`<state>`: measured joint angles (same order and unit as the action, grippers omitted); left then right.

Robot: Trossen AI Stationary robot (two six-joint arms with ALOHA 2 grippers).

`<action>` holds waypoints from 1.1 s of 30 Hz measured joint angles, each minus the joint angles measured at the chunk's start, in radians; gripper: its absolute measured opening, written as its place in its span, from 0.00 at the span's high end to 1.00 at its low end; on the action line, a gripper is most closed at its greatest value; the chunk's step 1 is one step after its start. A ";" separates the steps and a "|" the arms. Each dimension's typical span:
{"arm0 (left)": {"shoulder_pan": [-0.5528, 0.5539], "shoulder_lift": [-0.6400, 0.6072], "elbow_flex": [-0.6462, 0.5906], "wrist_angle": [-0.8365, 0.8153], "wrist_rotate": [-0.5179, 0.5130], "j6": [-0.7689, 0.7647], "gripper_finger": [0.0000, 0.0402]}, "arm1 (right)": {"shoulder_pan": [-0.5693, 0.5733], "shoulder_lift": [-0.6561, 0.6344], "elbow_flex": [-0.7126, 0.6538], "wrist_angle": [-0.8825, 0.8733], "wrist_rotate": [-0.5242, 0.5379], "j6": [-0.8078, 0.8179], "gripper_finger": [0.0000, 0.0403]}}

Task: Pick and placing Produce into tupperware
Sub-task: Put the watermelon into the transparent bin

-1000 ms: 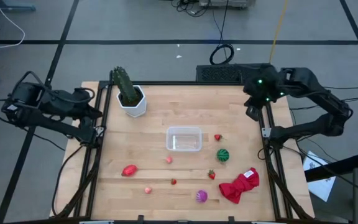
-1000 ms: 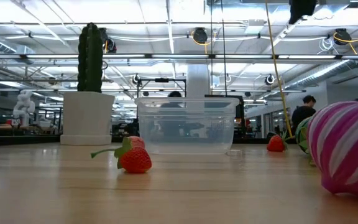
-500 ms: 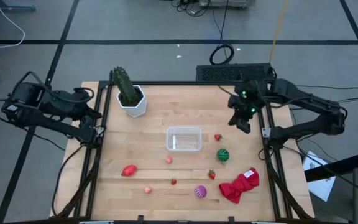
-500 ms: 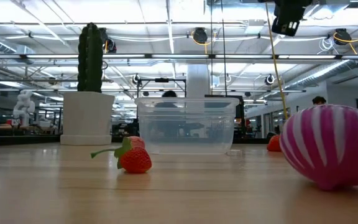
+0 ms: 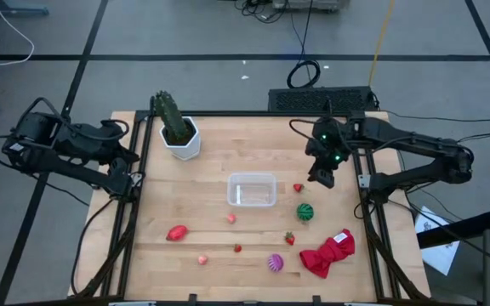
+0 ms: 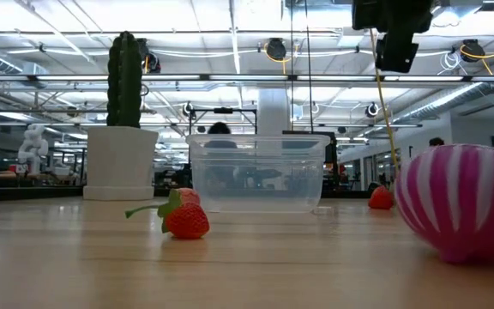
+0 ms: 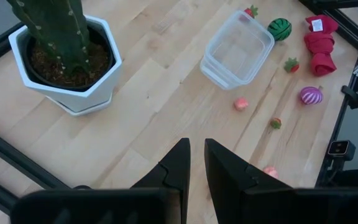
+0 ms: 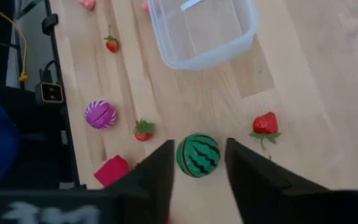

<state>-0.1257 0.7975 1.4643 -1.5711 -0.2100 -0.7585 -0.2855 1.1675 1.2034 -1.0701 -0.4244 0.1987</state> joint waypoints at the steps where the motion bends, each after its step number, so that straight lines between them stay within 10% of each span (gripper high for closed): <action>1: 0.000 0.000 0.000 0.000 0.000 0.000 0.87 | 0.000 0.000 -0.006 0.001 0.000 0.013 0.58; 9: 0.000 0.000 0.000 0.000 0.000 0.022 0.87 | 0.000 0.000 -0.043 0.004 -0.051 0.112 0.34; 19: 0.000 0.000 0.000 0.000 -0.001 0.025 0.87 | 0.000 -0.050 -0.044 0.032 -0.046 0.107 0.30; 33: 0.000 0.000 0.000 0.000 -0.004 0.012 0.87 | 0.363 0.092 0.003 -0.030 0.292 -0.021 0.30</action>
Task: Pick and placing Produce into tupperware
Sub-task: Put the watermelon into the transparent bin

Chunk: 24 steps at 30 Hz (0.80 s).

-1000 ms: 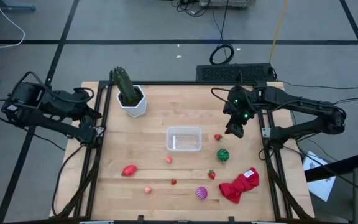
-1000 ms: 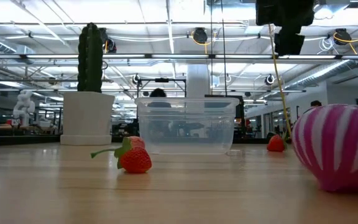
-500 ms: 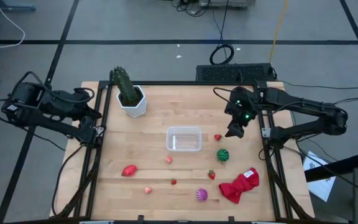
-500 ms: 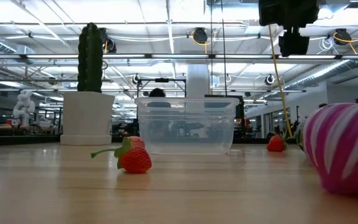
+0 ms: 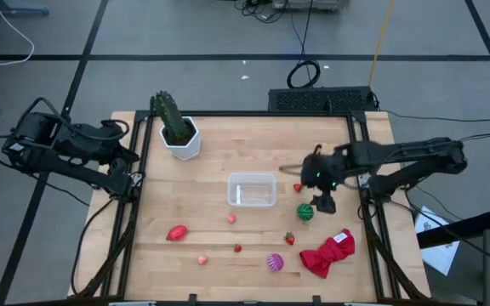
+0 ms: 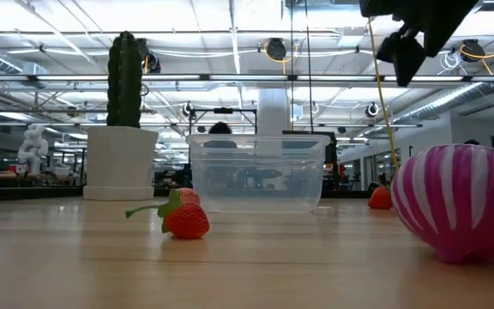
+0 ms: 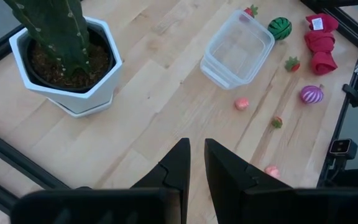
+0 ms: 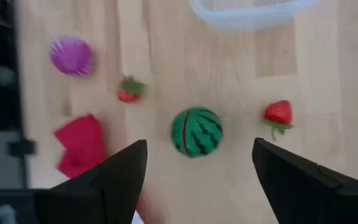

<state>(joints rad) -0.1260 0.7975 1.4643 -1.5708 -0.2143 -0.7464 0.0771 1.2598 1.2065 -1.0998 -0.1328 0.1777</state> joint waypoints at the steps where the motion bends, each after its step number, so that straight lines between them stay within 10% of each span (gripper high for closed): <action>1: 0.000 0.000 0.000 0.000 -0.002 0.000 0.87 | 0.026 0.029 0.026 -0.032 0.044 -0.008 0.30; 7: 0.000 0.000 0.000 0.000 -0.004 0.003 0.87 | 0.106 0.207 0.174 -0.221 0.248 -0.063 0.30; 24: 0.000 0.000 0.000 0.000 0.002 0.059 0.87 | 0.187 0.266 0.180 -0.164 0.180 0.050 0.30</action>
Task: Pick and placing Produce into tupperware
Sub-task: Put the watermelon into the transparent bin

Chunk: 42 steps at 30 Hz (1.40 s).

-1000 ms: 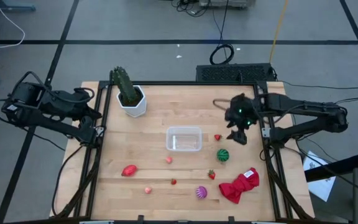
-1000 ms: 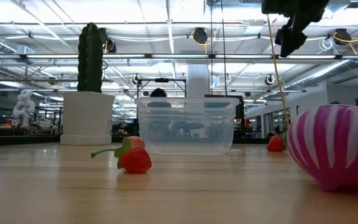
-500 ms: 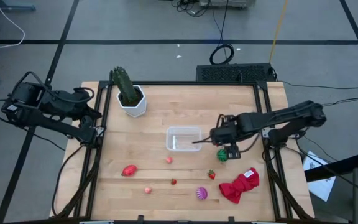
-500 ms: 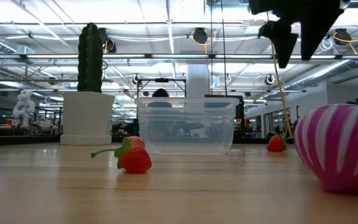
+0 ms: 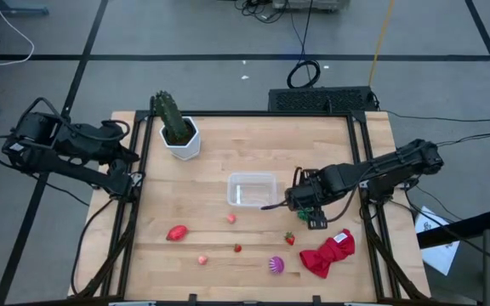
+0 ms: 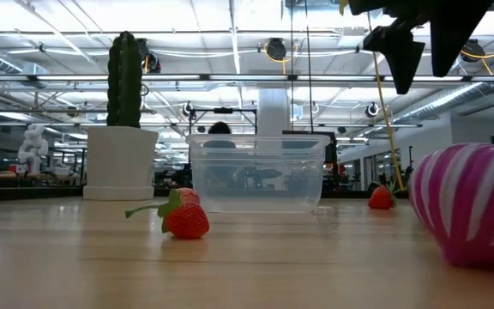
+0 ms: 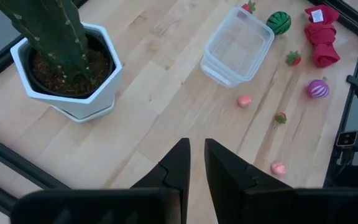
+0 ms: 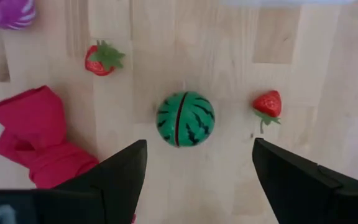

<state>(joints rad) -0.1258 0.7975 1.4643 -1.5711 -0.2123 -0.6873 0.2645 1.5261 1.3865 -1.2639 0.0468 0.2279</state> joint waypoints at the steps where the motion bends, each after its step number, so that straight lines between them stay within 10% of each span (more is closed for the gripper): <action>1: 0.000 0.000 0.000 0.000 0.000 0.001 0.87 | -0.001 0.000 0.000 0.003 0.000 0.007 0.30; 26: 0.000 0.000 0.000 0.000 0.001 -0.001 0.87 | -0.001 0.000 0.000 0.025 0.003 0.078 0.29; 42: 0.000 0.000 0.000 0.000 -0.003 0.002 0.87 | -0.001 0.000 -0.001 0.049 -0.104 0.077 0.05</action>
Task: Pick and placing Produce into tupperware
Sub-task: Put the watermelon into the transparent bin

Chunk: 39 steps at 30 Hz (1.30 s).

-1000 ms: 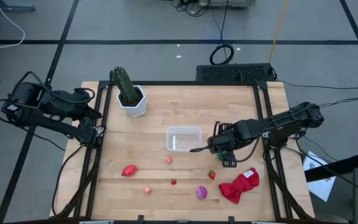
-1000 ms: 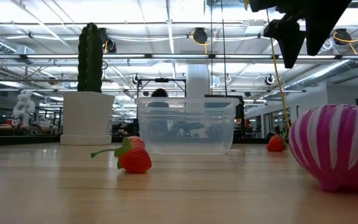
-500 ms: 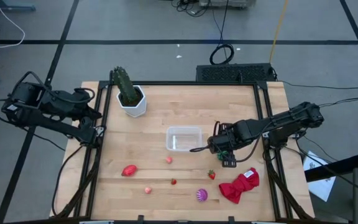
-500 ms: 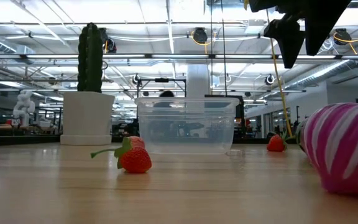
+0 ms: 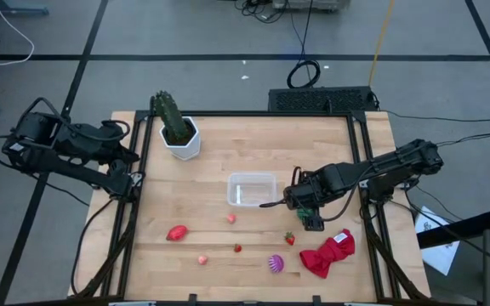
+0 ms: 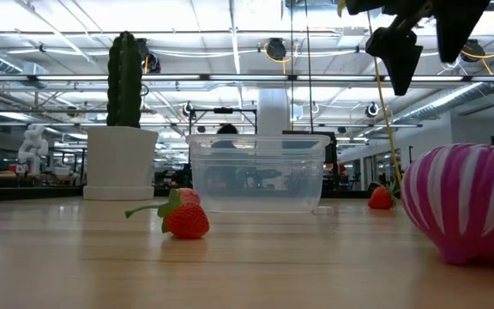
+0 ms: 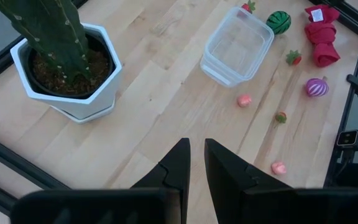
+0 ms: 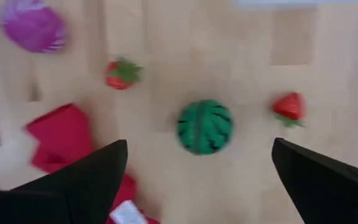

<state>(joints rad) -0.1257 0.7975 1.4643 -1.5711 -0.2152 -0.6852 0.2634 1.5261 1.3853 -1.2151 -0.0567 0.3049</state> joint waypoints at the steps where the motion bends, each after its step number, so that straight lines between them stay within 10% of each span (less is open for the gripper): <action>1: 0.000 0.000 0.000 0.000 -0.006 0.000 0.87 | 0.000 0.000 0.000 0.006 -0.028 -0.001 0.05; 39: 0.000 0.000 0.000 0.000 -0.021 0.000 0.87 | -0.024 0.008 -0.373 0.382 -0.068 0.050 0.05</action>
<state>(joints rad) -0.1261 0.7979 1.4643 -1.5711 -0.2367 -0.6853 0.2393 1.5337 1.0126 -0.8330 -0.1247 0.3546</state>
